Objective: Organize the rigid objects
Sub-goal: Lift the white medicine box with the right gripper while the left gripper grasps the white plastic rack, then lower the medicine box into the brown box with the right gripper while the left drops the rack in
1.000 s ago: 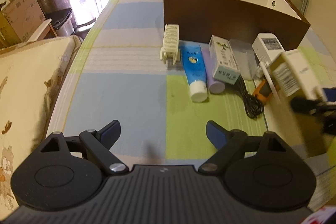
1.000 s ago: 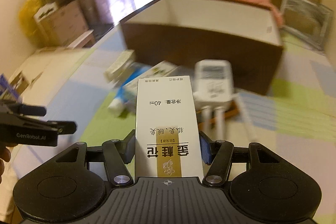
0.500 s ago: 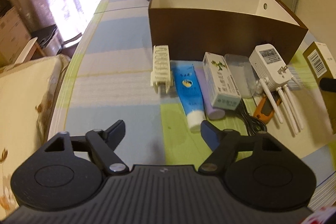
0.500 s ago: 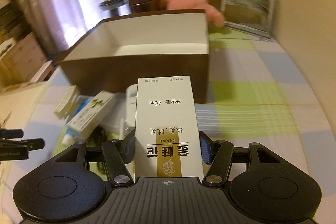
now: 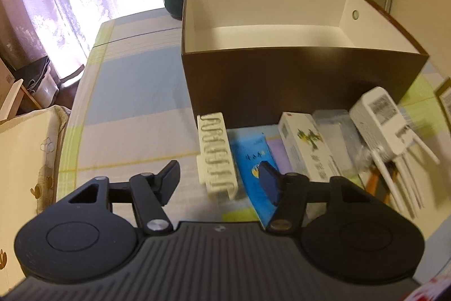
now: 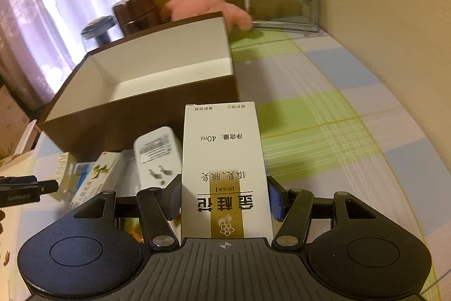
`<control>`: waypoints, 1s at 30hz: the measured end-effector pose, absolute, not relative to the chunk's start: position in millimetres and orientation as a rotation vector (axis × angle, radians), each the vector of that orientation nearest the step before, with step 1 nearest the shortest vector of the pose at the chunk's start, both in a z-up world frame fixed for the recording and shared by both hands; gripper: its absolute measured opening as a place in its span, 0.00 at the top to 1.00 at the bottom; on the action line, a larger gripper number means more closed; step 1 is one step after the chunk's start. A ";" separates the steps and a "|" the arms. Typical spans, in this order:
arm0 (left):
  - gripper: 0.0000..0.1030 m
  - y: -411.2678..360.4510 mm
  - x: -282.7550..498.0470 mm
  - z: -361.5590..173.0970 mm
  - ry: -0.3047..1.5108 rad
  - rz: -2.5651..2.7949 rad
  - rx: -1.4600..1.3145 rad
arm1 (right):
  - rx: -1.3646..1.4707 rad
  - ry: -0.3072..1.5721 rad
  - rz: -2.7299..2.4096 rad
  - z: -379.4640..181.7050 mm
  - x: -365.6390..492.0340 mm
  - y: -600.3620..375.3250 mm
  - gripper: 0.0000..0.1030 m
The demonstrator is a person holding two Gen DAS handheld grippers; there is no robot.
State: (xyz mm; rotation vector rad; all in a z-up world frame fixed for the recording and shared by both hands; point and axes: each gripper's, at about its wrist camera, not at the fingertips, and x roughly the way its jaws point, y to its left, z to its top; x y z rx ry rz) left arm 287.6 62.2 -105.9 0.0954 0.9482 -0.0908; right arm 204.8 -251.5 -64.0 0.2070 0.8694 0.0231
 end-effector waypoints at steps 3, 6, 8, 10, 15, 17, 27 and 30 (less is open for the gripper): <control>0.52 63.0 299.7 -113.1 0.956 -0.099 0.098 | 0.215 0.876 -0.012 -66.1 204.8 -260.0 0.46; 0.57 64.8 308.6 -119.9 0.972 -0.102 0.093 | 0.228 0.879 -0.043 -66.7 205.0 -268.2 0.46; 0.61 65.4 311.6 -122.9 0.979 -0.104 0.088 | 0.232 0.881 -0.056 -66.8 205.8 -270.8 0.46; 0.64 65.6 314.4 -125.5 0.982 -0.107 0.085 | 0.231 0.884 -0.064 -66.9 206.8 -272.2 0.46; 0.68 65.5 320.8 -129.5 0.991 -0.105 0.080 | 0.223 0.891 -0.060 -66.9 208.5 -270.0 0.46; 0.75 65.6 323.4 -130.8 0.992 -0.106 0.077 | 0.219 0.892 -0.052 -66.8 209.2 -267.7 0.46; 0.77 74.7 300.1 -112.7 0.941 -0.080 0.066 | 0.195 0.880 0.010 -61.5 214.6 -258.0 0.46; 0.77 80.1 287.4 -94.8 0.912 -0.069 0.050 | 0.184 0.867 0.038 -56.4 219.5 -252.9 0.46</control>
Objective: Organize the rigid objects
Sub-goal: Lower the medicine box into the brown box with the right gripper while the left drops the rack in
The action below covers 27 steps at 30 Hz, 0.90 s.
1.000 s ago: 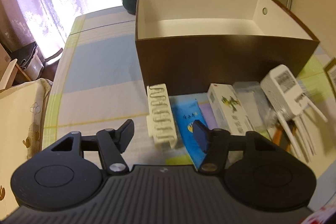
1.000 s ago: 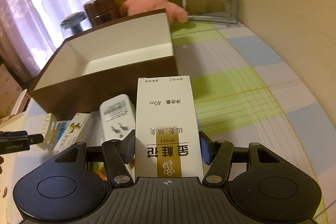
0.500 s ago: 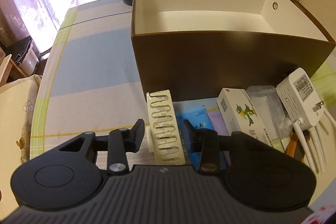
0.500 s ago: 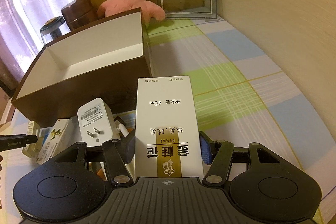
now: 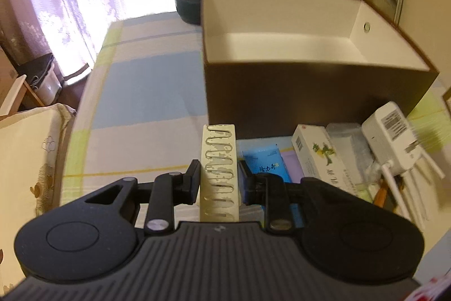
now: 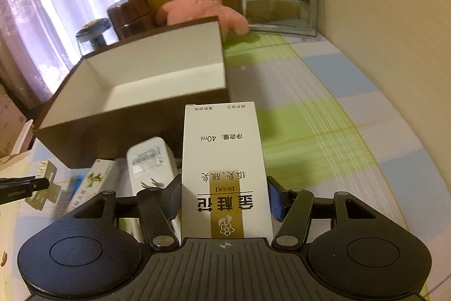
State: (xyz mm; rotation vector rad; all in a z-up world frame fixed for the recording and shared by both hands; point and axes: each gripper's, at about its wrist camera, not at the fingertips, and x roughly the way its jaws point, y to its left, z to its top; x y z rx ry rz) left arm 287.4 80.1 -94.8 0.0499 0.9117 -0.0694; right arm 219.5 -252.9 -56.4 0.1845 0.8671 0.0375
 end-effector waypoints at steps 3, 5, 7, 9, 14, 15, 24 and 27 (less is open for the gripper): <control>0.77 82.4 281.1 -70.1 0.862 -0.073 0.037 | 0.173 0.845 0.070 -48.6 228.5 -245.7 0.46; 0.77 80.6 282.4 -52.2 0.822 -0.073 0.046 | 0.164 0.830 0.092 -43.8 235.5 -240.3 0.46; 0.77 75.5 289.0 -38.0 0.788 -0.080 0.051 | 0.153 0.814 0.114 -38.9 245.1 -234.1 0.46; 0.77 68.0 298.4 -25.5 0.758 -0.097 0.055 | 0.146 0.795 0.137 -33.6 256.8 -227.1 0.46; 0.77 41.5 331.4 -10.6 0.722 -0.124 0.053 | 0.159 0.757 0.170 -23.1 292.7 -215.9 0.46; 0.77 36.7 338.2 -9.6 0.724 -0.130 0.047 | 0.166 0.752 0.173 -21.6 301.5 -213.9 0.46; 0.77 0.9 386.1 -18.5 0.748 -0.155 0.041 | 0.187 0.755 0.181 -26.9 358.8 -202.3 0.46; 0.77 -3.7 399.7 -25.7 0.764 -0.157 0.035 | 0.186 0.766 0.178 -33.2 374.1 -199.1 0.46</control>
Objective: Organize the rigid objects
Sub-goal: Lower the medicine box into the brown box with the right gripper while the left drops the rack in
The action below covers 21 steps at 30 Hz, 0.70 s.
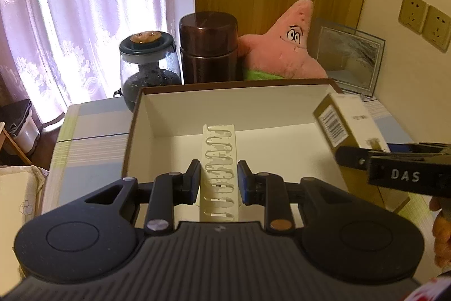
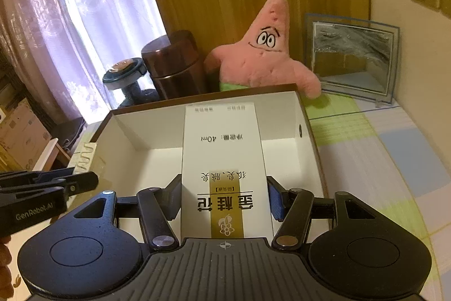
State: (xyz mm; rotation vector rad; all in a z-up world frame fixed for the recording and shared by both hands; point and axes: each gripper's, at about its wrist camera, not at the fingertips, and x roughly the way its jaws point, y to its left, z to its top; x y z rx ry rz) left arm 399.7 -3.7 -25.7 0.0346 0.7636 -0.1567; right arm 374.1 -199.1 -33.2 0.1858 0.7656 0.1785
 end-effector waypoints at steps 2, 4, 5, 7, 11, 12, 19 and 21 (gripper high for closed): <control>0.77 -5.7 407.7 -30.2 0.770 -0.157 0.029 | 0.188 0.770 0.175 -37.4 384.8 -197.6 0.46; 0.77 -7.9 415.9 -35.3 0.781 -0.155 0.030 | 0.193 0.774 0.173 -40.9 394.1 -197.2 0.46; 0.77 -9.3 420.3 -38.3 0.786 -0.155 0.032 | 0.195 0.776 0.172 -42.9 398.4 -196.9 0.46; 0.77 -11.5 427.7 -45.2 0.803 -0.157 0.036 | 0.189 0.778 0.169 -47.8 407.2 -195.4 0.46; 0.77 -15.1 440.5 -59.4 0.834 -0.162 0.037 | 0.198 0.802 0.164 -59.1 421.0 -194.1 0.46; 0.77 -15.8 443.5 -62.3 0.841 -0.163 0.037 | 0.197 0.806 0.164 -60.9 423.2 -193.6 0.46; 0.77 -17.5 457.8 -78.5 0.878 -0.168 0.030 | 0.195 0.830 0.154 -76.0 429.2 -193.9 0.46; 0.74 -17.4 461.8 -83.2 0.889 -0.160 0.031 | 0.197 0.825 0.147 -78.6 428.6 -195.1 0.46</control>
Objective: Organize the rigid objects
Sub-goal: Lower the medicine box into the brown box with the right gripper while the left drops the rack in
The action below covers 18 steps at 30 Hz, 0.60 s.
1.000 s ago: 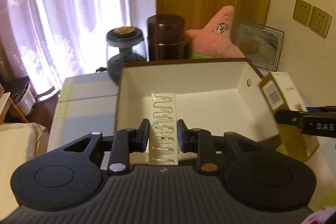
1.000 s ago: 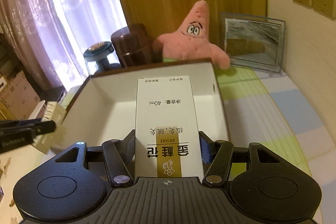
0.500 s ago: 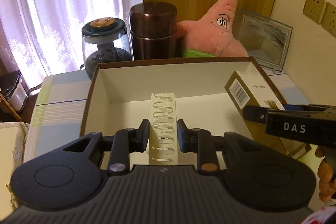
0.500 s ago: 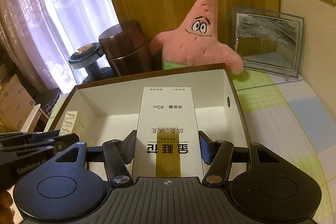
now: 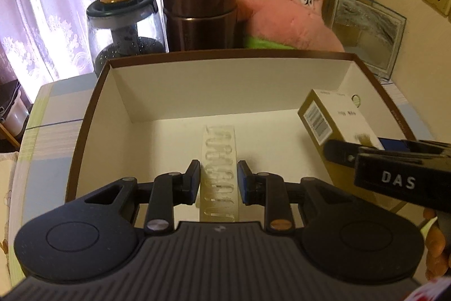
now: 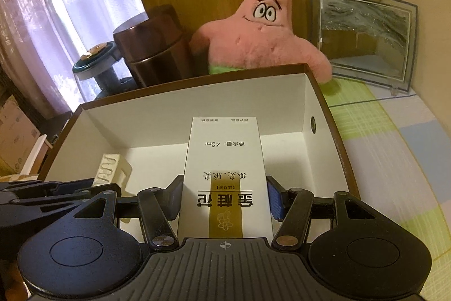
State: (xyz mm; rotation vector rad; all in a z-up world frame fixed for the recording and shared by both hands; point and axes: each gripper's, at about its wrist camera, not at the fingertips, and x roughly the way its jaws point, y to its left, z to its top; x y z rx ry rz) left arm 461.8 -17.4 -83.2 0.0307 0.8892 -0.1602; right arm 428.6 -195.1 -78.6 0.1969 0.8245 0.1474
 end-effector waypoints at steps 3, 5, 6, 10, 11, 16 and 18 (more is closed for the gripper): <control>0.61 -16.6 464.9 -86.8 0.899 -0.157 0.036 | 0.189 0.858 0.127 -82.8 430.0 -196.2 0.45; 0.58 -14.9 463.6 -86.9 0.899 -0.157 0.036 | 0.196 0.860 0.144 -83.0 427.9 -198.9 0.43; 0.58 -13.8 462.7 -86.4 0.900 -0.156 0.034 | 0.199 0.860 0.149 -82.3 426.3 -200.1 0.41; 0.58 -8.9 456.2 -81.9 0.894 -0.158 0.021 | 0.205 0.849 0.154 -77.8 418.3 -203.4 0.38; 0.58 -7.6 454.1 -80.6 0.892 -0.158 0.020 | 0.204 0.850 0.159 -76.6 416.2 -203.7 0.38; 0.58 -2.2 440.9 -73.2 0.886 -0.160 0.009 | 0.210 0.843 0.162 -71.0 403.5 -205.8 0.37; 0.58 0.1 433.4 -68.4 0.879 -0.163 0.005 | 0.219 0.843 0.167 -67.7 398.2 -206.8 0.37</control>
